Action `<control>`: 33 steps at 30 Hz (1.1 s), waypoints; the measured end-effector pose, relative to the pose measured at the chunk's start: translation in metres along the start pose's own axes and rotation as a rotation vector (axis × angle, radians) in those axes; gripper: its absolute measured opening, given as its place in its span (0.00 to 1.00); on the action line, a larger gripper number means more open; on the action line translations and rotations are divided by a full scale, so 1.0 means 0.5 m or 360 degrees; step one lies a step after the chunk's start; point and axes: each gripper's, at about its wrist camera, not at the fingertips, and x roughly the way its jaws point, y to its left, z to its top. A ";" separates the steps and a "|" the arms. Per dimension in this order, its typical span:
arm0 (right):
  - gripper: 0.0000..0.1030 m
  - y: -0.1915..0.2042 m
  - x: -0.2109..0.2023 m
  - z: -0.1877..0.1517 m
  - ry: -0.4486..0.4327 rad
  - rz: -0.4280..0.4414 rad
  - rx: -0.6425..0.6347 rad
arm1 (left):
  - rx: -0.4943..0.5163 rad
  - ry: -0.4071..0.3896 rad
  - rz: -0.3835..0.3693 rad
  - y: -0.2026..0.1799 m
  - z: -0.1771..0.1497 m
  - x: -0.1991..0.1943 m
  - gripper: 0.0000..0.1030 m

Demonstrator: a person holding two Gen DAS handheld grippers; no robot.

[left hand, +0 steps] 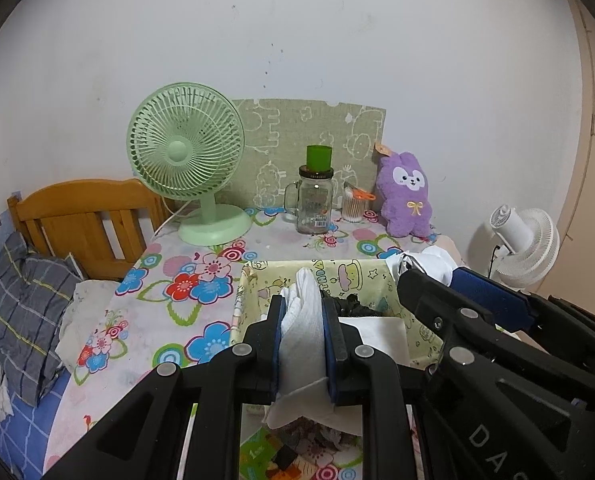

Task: Organize soft objects
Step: 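Carry the white tissue and white cloth roll toward the basket with both grippers, then lower the tissue and cloth roll into the basket and open both grippers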

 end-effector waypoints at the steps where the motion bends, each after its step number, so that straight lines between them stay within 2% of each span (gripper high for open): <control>1: 0.37 -0.002 0.008 0.002 0.0006 -0.0002 -0.0005 | 0.0001 0.0004 -0.0005 -0.001 0.001 0.008 0.15; 10: 0.37 -0.024 0.087 0.019 0.0040 -0.0005 -0.0011 | 0.0002 0.0061 -0.0052 0.002 0.016 0.093 0.15; 23: 0.37 -0.033 0.203 0.022 0.0097 0.0047 -0.0002 | -0.0013 0.0160 -0.0047 0.022 0.014 0.199 0.15; 26: 0.37 -0.041 0.222 0.020 0.0113 0.0058 0.0014 | -0.0020 0.0184 -0.0057 0.024 0.010 0.218 0.18; 27: 0.37 -0.043 0.230 0.017 0.0123 0.0064 0.0021 | -0.0022 0.0195 -0.0056 0.024 0.008 0.226 0.22; 31: 0.37 -0.048 0.251 0.010 0.0163 0.0071 0.0029 | -0.0025 0.0231 -0.0008 0.026 0.001 0.245 0.50; 33: 0.36 -0.047 0.258 0.008 0.0175 0.0073 0.0023 | -0.0033 0.0252 0.0002 0.029 -0.002 0.251 0.60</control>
